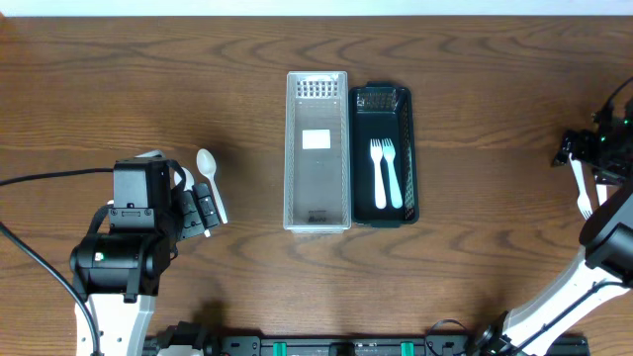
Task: Pack container
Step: 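Move the right gripper to the white spoon and grasp its handle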
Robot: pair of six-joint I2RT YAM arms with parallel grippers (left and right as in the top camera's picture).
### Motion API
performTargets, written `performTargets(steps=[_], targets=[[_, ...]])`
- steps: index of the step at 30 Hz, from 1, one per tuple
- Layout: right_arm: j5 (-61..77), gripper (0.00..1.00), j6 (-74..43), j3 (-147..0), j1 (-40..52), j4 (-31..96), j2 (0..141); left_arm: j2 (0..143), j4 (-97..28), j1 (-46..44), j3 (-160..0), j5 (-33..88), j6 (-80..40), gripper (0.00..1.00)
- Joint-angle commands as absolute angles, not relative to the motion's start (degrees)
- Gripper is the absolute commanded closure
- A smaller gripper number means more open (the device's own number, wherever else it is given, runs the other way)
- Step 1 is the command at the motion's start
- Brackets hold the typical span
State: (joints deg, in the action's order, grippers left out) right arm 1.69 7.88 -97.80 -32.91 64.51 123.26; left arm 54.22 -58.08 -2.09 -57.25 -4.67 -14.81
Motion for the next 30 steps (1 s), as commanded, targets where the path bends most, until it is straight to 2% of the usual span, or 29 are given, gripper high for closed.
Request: performTargets(steps=[1, 30], targets=[[1.5, 0.05, 9.5, -97.6, -33.5, 64.2, 124.5, 54.2, -58.2, -2.2, -58.1, -4.7, -14.9, 0.02], [1.5, 0.05, 14.0, -87.7, -34.7, 55.0, 124.9, 54.2, -58.0, -2.2, -58.1, -4.7, -14.9, 0.02]])
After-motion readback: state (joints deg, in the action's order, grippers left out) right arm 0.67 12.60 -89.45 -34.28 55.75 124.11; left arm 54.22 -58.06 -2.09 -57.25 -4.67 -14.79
